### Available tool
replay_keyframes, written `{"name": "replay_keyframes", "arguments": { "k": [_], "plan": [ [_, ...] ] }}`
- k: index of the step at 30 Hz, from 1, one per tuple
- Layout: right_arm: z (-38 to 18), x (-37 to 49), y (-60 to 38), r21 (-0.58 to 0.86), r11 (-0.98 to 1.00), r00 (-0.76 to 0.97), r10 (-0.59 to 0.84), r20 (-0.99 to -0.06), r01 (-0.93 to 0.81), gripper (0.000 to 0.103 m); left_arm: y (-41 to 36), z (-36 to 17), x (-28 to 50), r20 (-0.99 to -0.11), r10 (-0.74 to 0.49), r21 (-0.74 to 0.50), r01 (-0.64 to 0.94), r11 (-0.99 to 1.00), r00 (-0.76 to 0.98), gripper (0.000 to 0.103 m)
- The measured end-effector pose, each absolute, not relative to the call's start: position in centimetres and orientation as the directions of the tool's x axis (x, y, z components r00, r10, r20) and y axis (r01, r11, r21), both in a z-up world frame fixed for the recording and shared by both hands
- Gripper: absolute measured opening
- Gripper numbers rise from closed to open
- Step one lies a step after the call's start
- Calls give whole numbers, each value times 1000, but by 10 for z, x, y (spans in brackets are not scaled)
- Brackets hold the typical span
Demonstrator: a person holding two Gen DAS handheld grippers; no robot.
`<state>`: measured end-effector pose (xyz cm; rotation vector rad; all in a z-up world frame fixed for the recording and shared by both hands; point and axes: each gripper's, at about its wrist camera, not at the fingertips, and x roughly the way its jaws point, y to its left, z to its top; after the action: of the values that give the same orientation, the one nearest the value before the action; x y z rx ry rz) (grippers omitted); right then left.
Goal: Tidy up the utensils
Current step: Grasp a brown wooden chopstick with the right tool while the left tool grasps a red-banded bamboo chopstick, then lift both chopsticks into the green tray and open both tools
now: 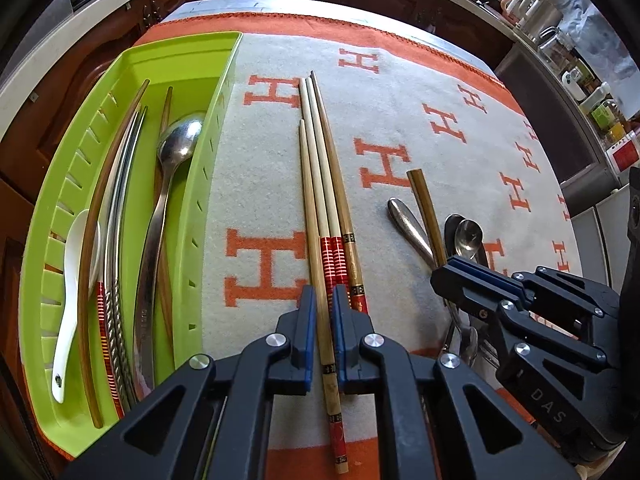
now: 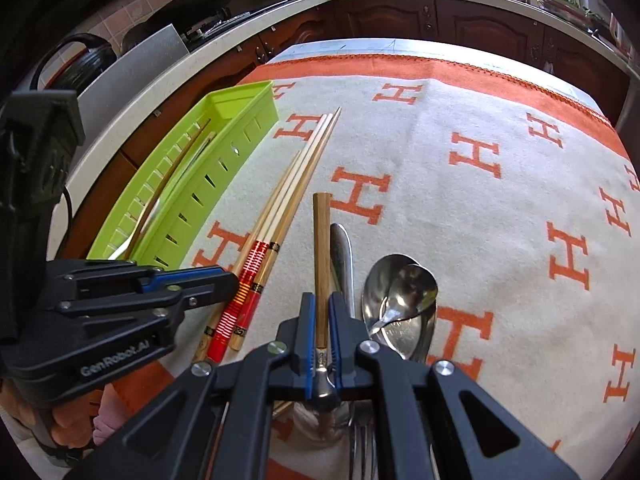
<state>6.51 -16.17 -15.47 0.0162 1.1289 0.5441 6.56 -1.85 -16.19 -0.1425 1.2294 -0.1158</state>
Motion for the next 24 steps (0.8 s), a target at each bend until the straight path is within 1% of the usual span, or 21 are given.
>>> {"name": "replay_keyframes", "arguments": {
  "k": [9,16,18,24],
  "plan": [
    [-144,65,-172,326,866,324,454,-830,-379,7,-25,-166,77,-933,-62,-68,-7,998,354,7],
    [-142,66,-177,351,863,317,469,-824,-363,7,-33,-167,82,-918,-25,-26,3,1000,395,7],
    [-141,67,-178,360,862,315,474,-822,-358,7,-32,-166,82,-917,-26,-28,2,1000,397,4],
    [-129,67,-185,396,854,325,500,-803,-338,7,-18,-159,75,-918,-95,-109,-17,994,385,4]
  ]
}}
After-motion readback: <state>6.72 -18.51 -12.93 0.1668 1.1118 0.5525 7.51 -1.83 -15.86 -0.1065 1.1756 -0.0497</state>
